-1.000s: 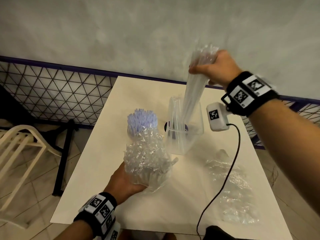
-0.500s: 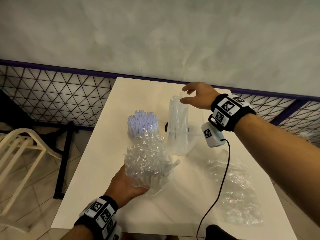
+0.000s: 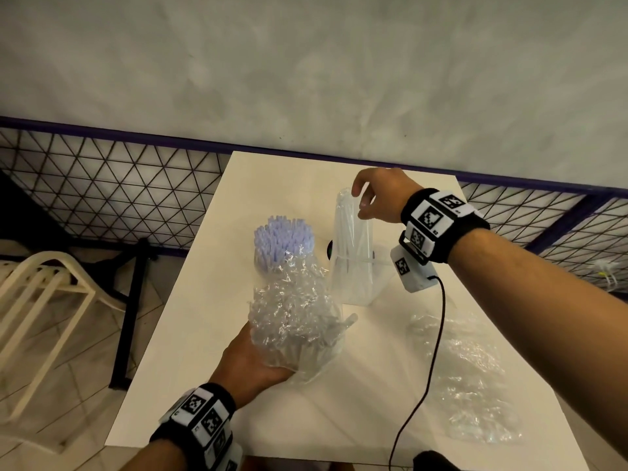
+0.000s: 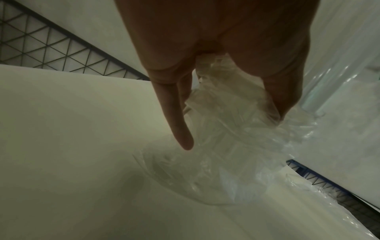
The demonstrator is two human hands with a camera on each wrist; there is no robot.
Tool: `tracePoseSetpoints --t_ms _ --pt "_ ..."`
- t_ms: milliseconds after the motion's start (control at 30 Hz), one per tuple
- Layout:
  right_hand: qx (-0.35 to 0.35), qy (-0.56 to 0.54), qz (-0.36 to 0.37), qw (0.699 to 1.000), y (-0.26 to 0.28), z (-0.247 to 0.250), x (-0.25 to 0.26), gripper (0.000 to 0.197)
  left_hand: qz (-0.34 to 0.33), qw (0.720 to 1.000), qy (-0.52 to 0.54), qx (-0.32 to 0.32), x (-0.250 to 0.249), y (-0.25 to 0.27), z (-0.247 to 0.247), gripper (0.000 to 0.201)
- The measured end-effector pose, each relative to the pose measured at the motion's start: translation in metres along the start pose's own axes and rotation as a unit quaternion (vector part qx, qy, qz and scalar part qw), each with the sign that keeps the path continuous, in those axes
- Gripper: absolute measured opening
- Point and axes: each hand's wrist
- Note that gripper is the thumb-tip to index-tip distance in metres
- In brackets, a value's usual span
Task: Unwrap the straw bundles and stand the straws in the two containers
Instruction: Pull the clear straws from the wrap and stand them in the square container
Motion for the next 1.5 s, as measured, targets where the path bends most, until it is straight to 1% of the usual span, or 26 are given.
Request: tracePoseSetpoints --t_ms 100,233,300,367,400,433,500,567,600,667,733,800,900,967,1000,1067,1100,1167,1233,1333,1400,1500 --pt "-0.027 -0.032 -0.005 0.999 -0.009 0.001 0.008 0.038 -0.008 1.000 -0.015 0.003 -0.002 0.000 0.000 0.085" --pt "-0.019 -0.110 0.002 0.994 -0.005 -0.002 0.011 0.042 -0.009 1.000 -0.010 0.002 -0.002 0.001 0.001 0.088" --pt "-0.044 -0.116 0.030 0.992 0.004 0.003 0.013 0.047 -0.001 1.000 0.014 0.003 -0.001 0.000 0.001 0.091" --pt "-0.065 -0.120 0.090 0.987 0.021 0.012 0.018 0.051 0.002 1.000 0.024 0.008 -0.001 -0.001 0.001 0.091" --pt "-0.053 -0.129 0.120 0.983 0.034 0.016 0.021 0.050 -0.001 1.000 0.020 0.010 -0.002 -0.001 0.002 0.089" --pt "-0.027 -0.133 0.145 0.980 0.048 0.019 0.024 0.047 -0.006 1.000 0.015 0.012 -0.002 -0.001 0.003 0.088" --pt "0.052 -0.112 0.167 0.978 0.079 0.019 0.026 0.042 -0.012 1.000 0.008 0.012 -0.004 -0.001 0.003 0.086" --pt "0.127 -0.073 0.153 0.977 0.104 0.012 0.020 0.042 -0.014 1.000 -0.004 0.007 -0.004 -0.002 0.002 0.082" --pt "0.157 -0.068 0.139 0.975 0.113 0.005 0.016 0.045 -0.014 1.000 -0.007 0.005 -0.003 -0.003 0.002 0.081" --pt "0.192 -0.094 0.109 0.971 0.125 -0.012 0.008 0.055 -0.018 1.000 -0.009 0.006 -0.002 -0.004 0.001 0.081" --pt "0.177 -0.145 0.097 0.969 0.137 -0.036 0.003 0.059 -0.027 0.999 -0.016 0.005 -0.003 -0.003 0.001 0.081" --pt "0.130 -0.190 0.097 0.968 0.151 -0.062 0.004 0.060 -0.034 0.999 -0.023 0.000 -0.005 -0.003 0.002 0.080" --pt "0.071 -0.237 0.080 0.966 0.172 -0.093 0.010 0.053 -0.030 0.999 -0.009 0.005 -0.006 -0.001 0.002 0.078" --pt "0.038 -0.292 0.031 0.955 0.178 -0.105 0.010 0.048 -0.029 1.000 -0.002 0.004 -0.006 -0.001 0.003 0.084" --pt "0.029 -0.329 -0.005 0.944 0.179 -0.109 0.010 0.046 -0.029 1.000 0.000 0.006 -0.006 0.000 0.003 0.088" --pt "0.026 -0.379 -0.053 0.923 0.178 -0.111 0.006 0.044 -0.032 0.999 -0.006 0.011 -0.008 0.000 0.004 0.089" --pt "0.032 -0.378 -0.053 0.924 0.178 -0.110 0.005 0.043 -0.033 0.999 -0.009 0.014 -0.009 -0.001 0.003 0.088" --pt "0.046 -0.343 -0.018 0.938 0.178 -0.110 0.006 0.038 -0.028 1.000 -0.006 0.012 -0.007 -0.002 0.004 0.086" --pt "0.034 -0.310 0.007 0.950 0.178 -0.111 0.009 0.037 -0.021 1.000 -0.003 0.010 -0.005 -0.002 0.004 0.083" --pt "-0.005 -0.322 -0.006 0.947 0.174 -0.116 0.008 0.034 -0.025 1.000 0.001 0.008 -0.006 -0.001 0.003 0.082" --pt "-0.014 -0.329 0.015 0.944 0.171 -0.116 0.007 0.026 -0.027 1.000 0.001 0.007 -0.006 0.000 0.002 0.080" --pt "-0.031 -0.320 0.058 0.945 0.167 -0.105 0.009 0.009 -0.030 0.999 -0.013 0.010 -0.008 0.000 0.003 0.078"
Point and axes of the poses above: each hand's wrist, its own y-axis away from the middle knuckle, its own z-axis out of the back of the hand, x = y × z, and after that the axes turned 12 degrees about -x, right-handed
